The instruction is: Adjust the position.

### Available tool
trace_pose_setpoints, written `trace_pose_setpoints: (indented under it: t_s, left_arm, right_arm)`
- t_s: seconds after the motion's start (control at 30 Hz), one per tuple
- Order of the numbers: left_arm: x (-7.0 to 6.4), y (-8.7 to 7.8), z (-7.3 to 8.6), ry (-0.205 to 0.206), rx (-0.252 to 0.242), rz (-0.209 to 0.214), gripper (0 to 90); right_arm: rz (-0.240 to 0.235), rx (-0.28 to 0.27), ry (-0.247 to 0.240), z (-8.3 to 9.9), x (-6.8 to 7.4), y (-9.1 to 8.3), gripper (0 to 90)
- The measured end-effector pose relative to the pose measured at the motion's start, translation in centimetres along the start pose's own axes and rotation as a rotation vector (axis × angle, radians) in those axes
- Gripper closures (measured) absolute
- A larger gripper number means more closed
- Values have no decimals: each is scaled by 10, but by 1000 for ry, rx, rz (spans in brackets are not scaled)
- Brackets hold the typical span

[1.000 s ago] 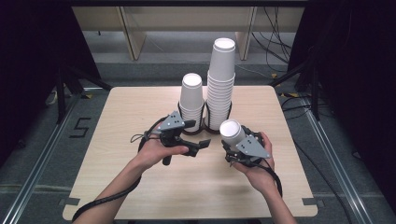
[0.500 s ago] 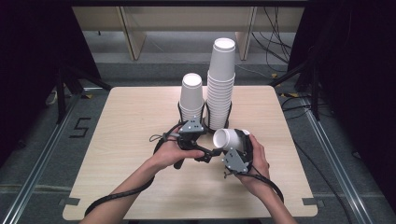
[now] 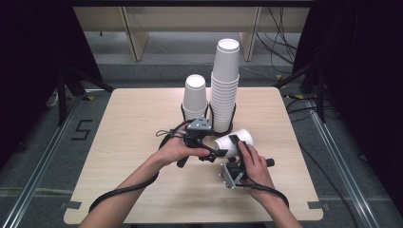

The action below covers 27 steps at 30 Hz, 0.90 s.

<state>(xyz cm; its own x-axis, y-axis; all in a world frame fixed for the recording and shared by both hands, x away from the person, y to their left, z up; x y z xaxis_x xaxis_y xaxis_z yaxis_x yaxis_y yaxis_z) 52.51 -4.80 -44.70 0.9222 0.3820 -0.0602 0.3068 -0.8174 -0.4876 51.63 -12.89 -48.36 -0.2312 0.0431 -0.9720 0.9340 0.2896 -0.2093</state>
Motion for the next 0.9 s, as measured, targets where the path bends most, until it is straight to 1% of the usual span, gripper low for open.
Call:
trace_pose_setpoints:
  t_s: [0.03, 0.07, 0.1, 0.13, 0.17, 0.2, 0.23, 0.3, 0.33, 0.4, 0.47, 0.5, 0.53, 0.57, 0.63, 0.7, 0.73, 0.8, 0.87, 0.9]
  left_arm:
    - [1, 1, 0, -4, 7, -3, 74]
    - [1, 3, 2, 3, 21, 1, 75]
    - [1, 4, 2, 14, 33, -8, 76]
    - [1, 5, 3, 26, 41, -7, 77]
    - [1, 5, 3, 37, 51, -15, 79]
    - [0, 6, 3, 35, 60, -15, 80]
    - [-1, 6, 2, 39, 65, -13, 83]
    - [-1, 9, 2, 44, 69, -14, 94]
    - [-2, 10, 2, 43, 70, -12, 103]
    - [-2, 12, 3, 44, 77, -5, 114]
    - [-2, 14, 4, 44, 86, -6, 116]
    - [-2, 15, 5, 40, 84, -7, 117]
    - [-2, 16, 6, 40, 88, -8, 120]
    - [-2, 17, 6, 39, 92, -3, 121]
    - [-4, 19, 8, 39, 104, -5, 124]
    - [-3, 21, 9, 45, 115, -9, 127]
    - [-2, 24, 9, 48, 123, -8, 132]
    - [-2, 25, 10, 47, 126, -9, 136]
    - [-1, 26, 11, 44, 135, -10, 142]
    - [-1, 27, 11, 45, 134, -10, 146]
  right_arm:
    - [-6, 1, -24, -1, 1, 1, 196]
    - [-6, 6, -44, -1, 2, 1, 197]
    - [7, 11, -57, -2, 1, 0, 196]
    - [8, 8, -69, -3, 2, 0, 197]
    - [5, 1, -87, -4, 2, 1, 197]
    - [-13, 0, -88, -5, 5, 2, 197]
    - [-20, -6, -98, -6, 5, 2, 197]
    - [4, -5, -45, -8, 7, 2, 197]
    - [24, -3, -34, -8, 5, 1, 197]
    - [11, -5, -37, -8, 4, 2, 197]
    - [40, -1, -44, -9, 2, 2, 197]
    - [42, -5, -51, -9, 1, 2, 197]
    - [11, 8, -103, -7, 2, 2, 197]
    - [12, 8, -131, -8, 0, 2, 197]
    - [12, 4, -136, -9, 0, 2, 197]
    - [-11, -1, -141, -10, 3, 4, 197]
    - [-11, 9, -130, -10, 4, 3, 197]
    - [-4, 4, -129, -10, 4, 3, 197]
    - [-18, 10, -156, -10, 4, 3, 197]
    - [4, -13, -145, -12, 4, 4, 197]
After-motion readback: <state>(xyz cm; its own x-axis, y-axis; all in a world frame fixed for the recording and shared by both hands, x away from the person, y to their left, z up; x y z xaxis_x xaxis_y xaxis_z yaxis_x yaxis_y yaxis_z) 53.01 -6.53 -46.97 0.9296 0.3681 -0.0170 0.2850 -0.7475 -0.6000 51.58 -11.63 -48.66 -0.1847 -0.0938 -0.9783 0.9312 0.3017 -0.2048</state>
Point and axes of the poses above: each handheld gripper's, and its own axes: y roughly forward along the jaws, z roughly out of its underside, x roughly to its left, the point moved 9 cm from there along y, roughly forward along the jaws, and after that the axes turned 5 degrees about y, right-handed, at the moved point
